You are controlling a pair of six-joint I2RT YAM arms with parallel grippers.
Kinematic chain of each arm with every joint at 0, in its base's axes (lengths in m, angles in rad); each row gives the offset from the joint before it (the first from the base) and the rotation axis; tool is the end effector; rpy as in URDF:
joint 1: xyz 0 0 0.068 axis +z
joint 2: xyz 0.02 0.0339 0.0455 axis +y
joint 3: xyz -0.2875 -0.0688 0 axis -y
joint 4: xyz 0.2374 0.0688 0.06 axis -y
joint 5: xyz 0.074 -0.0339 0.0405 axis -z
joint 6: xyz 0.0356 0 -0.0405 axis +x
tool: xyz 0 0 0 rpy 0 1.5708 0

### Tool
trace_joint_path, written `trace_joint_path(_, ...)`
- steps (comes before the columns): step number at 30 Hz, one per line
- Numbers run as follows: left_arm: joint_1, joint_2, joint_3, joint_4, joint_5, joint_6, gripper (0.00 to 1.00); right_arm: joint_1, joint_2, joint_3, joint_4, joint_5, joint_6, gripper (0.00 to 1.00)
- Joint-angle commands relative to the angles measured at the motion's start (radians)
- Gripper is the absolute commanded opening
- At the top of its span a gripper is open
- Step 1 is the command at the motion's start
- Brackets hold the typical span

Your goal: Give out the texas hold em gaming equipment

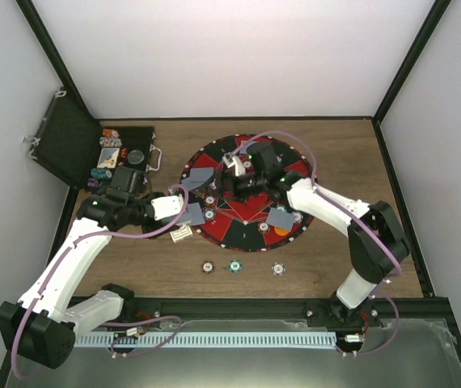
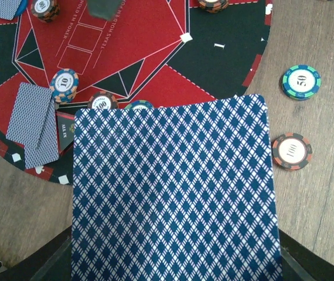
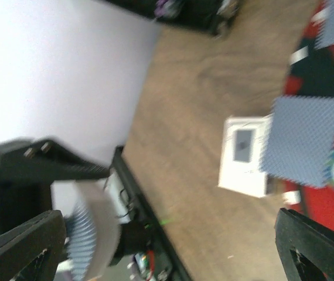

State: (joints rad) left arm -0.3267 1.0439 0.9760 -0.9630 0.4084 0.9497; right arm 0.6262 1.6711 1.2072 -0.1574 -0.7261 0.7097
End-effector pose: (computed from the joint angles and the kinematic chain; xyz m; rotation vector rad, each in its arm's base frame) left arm 0.1576 -0.0683 0.3143 1.6010 1.9185 -0.2802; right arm 0.2858 0.2359 0.2884 -0.3684 2.4198 1.4812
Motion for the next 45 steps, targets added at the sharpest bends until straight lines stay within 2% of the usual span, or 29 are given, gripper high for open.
trace_joint_path(1, 0.001, -0.001, 0.034, 0.006, 0.032, 0.003, 0.06, 0.078, -0.064, -0.089, 0.223, -0.075, 0.143, 1.00)
trace_joint_path(9, 0.000, -0.002, 0.033, 0.005, 0.028, 0.003, 0.06, 0.160, 0.000, -0.055, 0.276, -0.106, 0.180, 0.93)
trace_joint_path(22, 0.001, 0.000, 0.028, 0.006, 0.024, 0.008, 0.06, 0.225, 0.153, 0.027, 0.394, -0.188, 0.258, 0.84)
trace_joint_path(26, 0.000, -0.001, 0.027, 0.006, 0.024, 0.006, 0.06, 0.225, 0.187, 0.037, 0.407, -0.202, 0.262, 0.83)
trace_joint_path(31, 0.001, -0.005, 0.028, 0.004, 0.021, 0.007, 0.06, 0.207, 0.199, 0.011, 0.386, -0.199, 0.249, 0.75)
trace_joint_path(35, 0.000, -0.008, 0.030, 0.003, 0.018, 0.009, 0.06, 0.172, 0.180, -0.050, 0.386, -0.195, 0.239, 0.67)
trace_joint_path(45, 0.000, -0.005, 0.033, 0.004, 0.022, 0.011, 0.06, 0.101, 0.081, -0.168, 0.362, -0.185, 0.208, 0.54)
